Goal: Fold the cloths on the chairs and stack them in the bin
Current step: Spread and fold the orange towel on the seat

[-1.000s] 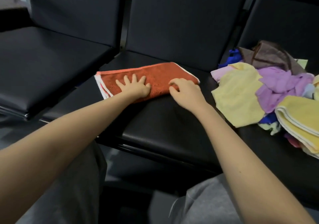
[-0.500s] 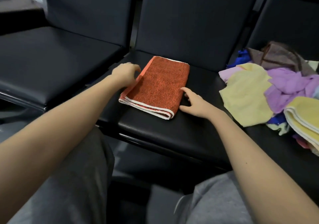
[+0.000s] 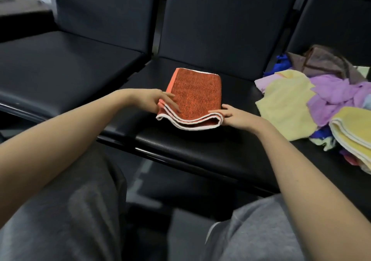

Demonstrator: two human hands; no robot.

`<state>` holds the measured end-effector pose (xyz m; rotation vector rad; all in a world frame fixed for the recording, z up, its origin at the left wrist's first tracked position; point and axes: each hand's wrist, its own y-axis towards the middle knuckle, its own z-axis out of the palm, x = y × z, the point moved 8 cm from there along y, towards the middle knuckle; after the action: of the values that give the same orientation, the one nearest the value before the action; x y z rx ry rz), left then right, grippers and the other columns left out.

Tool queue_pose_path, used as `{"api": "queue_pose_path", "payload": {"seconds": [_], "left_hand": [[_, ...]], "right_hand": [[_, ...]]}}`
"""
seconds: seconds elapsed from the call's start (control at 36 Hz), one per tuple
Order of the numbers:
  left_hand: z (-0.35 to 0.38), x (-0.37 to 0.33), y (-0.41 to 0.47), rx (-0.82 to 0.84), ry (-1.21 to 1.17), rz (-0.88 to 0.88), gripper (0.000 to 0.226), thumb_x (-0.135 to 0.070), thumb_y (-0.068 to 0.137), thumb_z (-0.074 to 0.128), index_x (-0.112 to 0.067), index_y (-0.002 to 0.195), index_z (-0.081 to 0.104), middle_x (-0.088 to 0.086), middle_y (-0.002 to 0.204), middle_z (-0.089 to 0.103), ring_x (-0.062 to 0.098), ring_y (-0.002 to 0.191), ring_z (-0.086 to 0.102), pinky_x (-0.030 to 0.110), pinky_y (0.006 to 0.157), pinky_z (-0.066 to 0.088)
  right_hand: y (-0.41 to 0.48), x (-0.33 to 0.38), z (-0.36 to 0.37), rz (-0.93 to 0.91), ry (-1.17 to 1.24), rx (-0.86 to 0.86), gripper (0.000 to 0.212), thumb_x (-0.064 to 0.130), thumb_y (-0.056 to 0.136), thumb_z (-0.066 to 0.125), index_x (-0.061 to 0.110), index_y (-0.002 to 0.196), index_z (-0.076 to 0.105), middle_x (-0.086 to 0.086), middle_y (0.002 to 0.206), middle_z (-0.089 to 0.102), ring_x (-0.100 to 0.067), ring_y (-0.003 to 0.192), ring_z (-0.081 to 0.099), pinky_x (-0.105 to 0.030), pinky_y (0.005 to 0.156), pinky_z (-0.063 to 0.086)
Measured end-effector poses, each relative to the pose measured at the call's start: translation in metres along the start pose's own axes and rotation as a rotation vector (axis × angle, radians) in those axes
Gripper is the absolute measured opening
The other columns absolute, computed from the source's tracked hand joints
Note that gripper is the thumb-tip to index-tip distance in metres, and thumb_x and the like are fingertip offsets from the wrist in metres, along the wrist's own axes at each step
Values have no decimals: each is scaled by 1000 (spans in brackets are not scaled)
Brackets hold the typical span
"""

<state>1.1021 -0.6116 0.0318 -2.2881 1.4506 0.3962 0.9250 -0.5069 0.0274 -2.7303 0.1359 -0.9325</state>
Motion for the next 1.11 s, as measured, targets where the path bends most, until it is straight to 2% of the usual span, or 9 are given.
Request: {"api": "queue_pose_path", "payload": {"seconds": [0.11, 0.19, 0.28, 0.36, 0.53, 0.64, 0.83, 0.97, 1.11], "left_hand": [[1, -27, -10, 58, -212, 32, 29, -2, 81, 63, -28, 92, 65, -25, 84, 70, -17, 85, 58, 20, 81, 47], [9, -45, -14, 163, -303, 107, 46, 7, 84, 61, -31, 108, 55, -23, 104, 67, -21, 94, 53, 8, 84, 44], [5, -38, -12, 90, -333, 91, 41, -16, 78, 66, -9, 118, 60, 11, 121, 65, 3, 100, 59, 21, 89, 49], [-13, -25, -8, -99, -430, 58, 32, -10, 77, 72, -4, 107, 65, 1, 102, 70, 0, 88, 61, 16, 81, 49], [-62, -5, 13, -680, -877, -106, 31, -26, 92, 62, -8, 117, 57, -3, 100, 65, 3, 86, 62, 16, 73, 46], [-31, 17, 37, -579, -861, -356, 82, -52, 75, 69, 1, 134, 46, 10, 124, 60, 18, 104, 61, 24, 74, 47], [-26, 15, 54, -705, -647, -430, 54, -20, 85, 68, -6, 133, 45, 8, 125, 55, 20, 114, 55, 24, 87, 42], [-37, 2, 55, -818, -574, -307, 49, -15, 84, 66, -14, 131, 50, 4, 115, 61, 18, 108, 58, 28, 95, 44], [-22, 13, 61, -664, -422, -536, 38, -21, 83, 66, -8, 117, 57, 8, 113, 62, 23, 106, 59, 27, 79, 43]], "right_hand": [[-17, -6, -7, 11, 242, 73, 21, 4, 91, 56, 18, 89, 72, 13, 89, 71, -6, 97, 57, -23, 93, 37], [-22, -18, -1, 51, 324, 193, 35, 9, 89, 55, 24, 65, 75, 19, 71, 68, 2, 81, 56, -26, 87, 34], [-21, -22, -1, 73, 445, 195, 11, 25, 71, 70, 16, 67, 76, 6, 79, 71, -12, 87, 57, -32, 92, 37], [-20, -15, -17, 8, 546, 56, 31, 42, 54, 83, 14, 64, 74, 4, 71, 68, -6, 67, 61, -19, 68, 45], [-6, -27, -80, 50, 870, -653, 23, 38, 94, 53, 19, 86, 63, 8, 82, 65, -9, 74, 57, -28, 67, 40], [0, -44, -42, 318, 787, -465, 20, 40, 96, 50, 21, 96, 56, 8, 83, 59, -6, 71, 54, -24, 62, 39], [4, -53, -36, 341, 627, -506, 18, 16, 94, 56, 19, 76, 55, 2, 75, 55, -8, 65, 50, -21, 60, 40], [8, -48, -49, 334, 617, -675, 8, 12, 93, 49, 14, 94, 56, -7, 98, 58, -21, 90, 56, -41, 87, 50], [12, -51, -33, 518, 482, -526, 23, 9, 93, 44, 8, 114, 53, -11, 102, 52, -17, 70, 49, -30, 52, 42]]}}
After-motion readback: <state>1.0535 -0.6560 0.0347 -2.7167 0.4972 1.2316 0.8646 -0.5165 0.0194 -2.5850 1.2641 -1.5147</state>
